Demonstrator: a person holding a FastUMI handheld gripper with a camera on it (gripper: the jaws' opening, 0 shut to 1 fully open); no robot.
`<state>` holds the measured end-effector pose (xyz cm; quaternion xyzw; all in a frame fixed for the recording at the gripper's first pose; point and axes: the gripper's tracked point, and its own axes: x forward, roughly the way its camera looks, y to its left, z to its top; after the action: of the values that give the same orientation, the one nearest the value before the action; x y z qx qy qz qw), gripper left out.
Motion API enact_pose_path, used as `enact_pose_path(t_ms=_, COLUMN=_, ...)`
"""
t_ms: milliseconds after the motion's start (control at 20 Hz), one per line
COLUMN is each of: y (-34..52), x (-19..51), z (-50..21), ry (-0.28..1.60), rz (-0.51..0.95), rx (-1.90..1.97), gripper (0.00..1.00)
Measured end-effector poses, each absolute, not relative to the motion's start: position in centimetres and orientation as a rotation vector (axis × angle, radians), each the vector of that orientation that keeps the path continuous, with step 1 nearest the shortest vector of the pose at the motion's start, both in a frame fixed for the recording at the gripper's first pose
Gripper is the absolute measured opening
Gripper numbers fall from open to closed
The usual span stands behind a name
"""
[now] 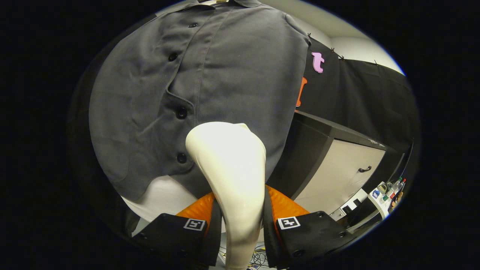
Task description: Iron the clothes twice with a garment steamer, once on the left side and once on the right side.
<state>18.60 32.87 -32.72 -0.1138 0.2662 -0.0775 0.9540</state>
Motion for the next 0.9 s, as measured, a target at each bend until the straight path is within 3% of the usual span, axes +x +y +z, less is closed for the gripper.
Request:
enact_pose_path(t_ms=550, y=34.0, x=17.9, z=-33.9, ry=0.581, rz=-0.133, rx=-0.214, gripper=0.56)
enact_pose_path(t_ms=900, y=35.0, x=18.8, z=-26.3, ry=0.446, rz=-0.107, rx=-0.182, gripper=0.56)
